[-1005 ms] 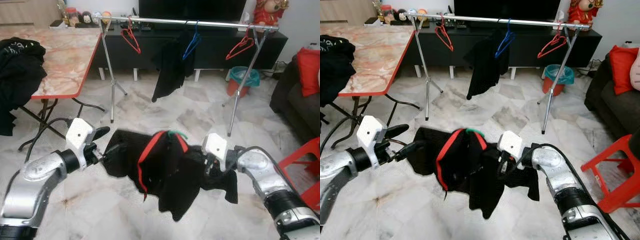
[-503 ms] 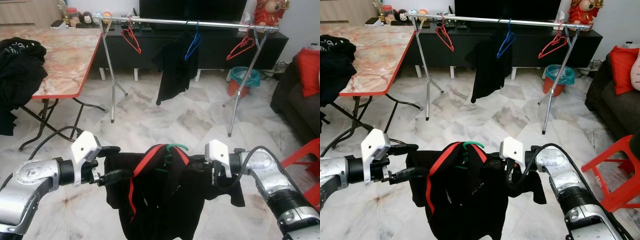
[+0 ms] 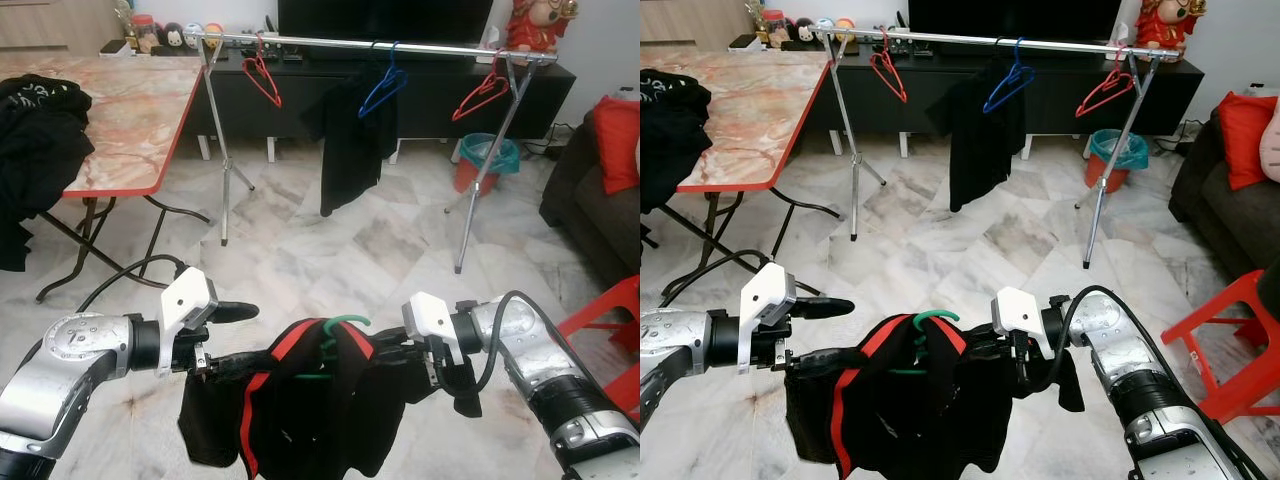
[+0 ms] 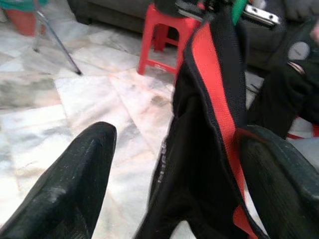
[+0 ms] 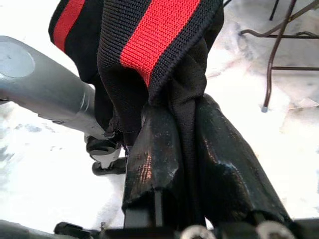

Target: Hang hanger

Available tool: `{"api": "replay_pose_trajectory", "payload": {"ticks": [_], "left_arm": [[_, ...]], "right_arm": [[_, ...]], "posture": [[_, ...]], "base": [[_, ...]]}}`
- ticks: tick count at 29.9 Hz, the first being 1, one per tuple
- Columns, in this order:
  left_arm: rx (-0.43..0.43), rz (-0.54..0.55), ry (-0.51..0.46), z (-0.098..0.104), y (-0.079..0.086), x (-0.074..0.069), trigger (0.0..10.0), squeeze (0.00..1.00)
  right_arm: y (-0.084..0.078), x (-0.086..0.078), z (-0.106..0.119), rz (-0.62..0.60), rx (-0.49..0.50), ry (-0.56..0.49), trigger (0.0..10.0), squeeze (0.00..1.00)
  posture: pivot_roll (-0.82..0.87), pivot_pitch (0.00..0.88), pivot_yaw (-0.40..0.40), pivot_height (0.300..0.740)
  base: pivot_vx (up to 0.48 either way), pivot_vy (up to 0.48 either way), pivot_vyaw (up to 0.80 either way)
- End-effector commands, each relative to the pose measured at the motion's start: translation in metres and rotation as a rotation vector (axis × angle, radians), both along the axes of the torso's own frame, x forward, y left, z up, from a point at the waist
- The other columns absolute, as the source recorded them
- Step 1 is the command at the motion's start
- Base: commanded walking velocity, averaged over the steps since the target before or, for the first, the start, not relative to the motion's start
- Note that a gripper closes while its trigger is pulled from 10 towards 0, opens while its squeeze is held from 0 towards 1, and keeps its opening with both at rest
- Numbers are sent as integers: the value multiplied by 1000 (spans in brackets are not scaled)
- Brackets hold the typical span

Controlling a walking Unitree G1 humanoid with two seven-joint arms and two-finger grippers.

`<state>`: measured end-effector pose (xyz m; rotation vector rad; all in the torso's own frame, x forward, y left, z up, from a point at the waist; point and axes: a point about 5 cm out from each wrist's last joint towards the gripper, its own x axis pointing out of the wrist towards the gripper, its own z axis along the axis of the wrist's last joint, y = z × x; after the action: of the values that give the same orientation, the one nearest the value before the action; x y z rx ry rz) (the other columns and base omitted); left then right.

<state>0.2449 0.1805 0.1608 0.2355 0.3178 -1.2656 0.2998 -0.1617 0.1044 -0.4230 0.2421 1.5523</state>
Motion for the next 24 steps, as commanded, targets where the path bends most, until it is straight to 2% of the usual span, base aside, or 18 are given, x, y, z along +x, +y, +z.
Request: {"api": "replay_pose_trajectory", "payload": {"ticks": [1,5,14,24], "left_arm": [[-13,-103,59,-1,-9,-11,10000,0],[-11,-140,88,-5,-13,-17,10000,0],[-37,-113,41,-6,-28,-4,10000,0],[-18,-129,56,-8,-30,-5,10000,0]], "right_arm": [[6,7,14,26,22,-49,10000,0],[9,8,15,43,23,-52,10000,0],[26,3,16,135,40,-32,10000,0],[29,3,17,159,41,-34,10000,0]], "posture": [[57,0,-56,740],[59,0,-59,740],[61,0,-74,740],[61,0,-80,740]], "base": [[0,0,0],[0,0,0],[0,0,0],[0,0,0]]}}
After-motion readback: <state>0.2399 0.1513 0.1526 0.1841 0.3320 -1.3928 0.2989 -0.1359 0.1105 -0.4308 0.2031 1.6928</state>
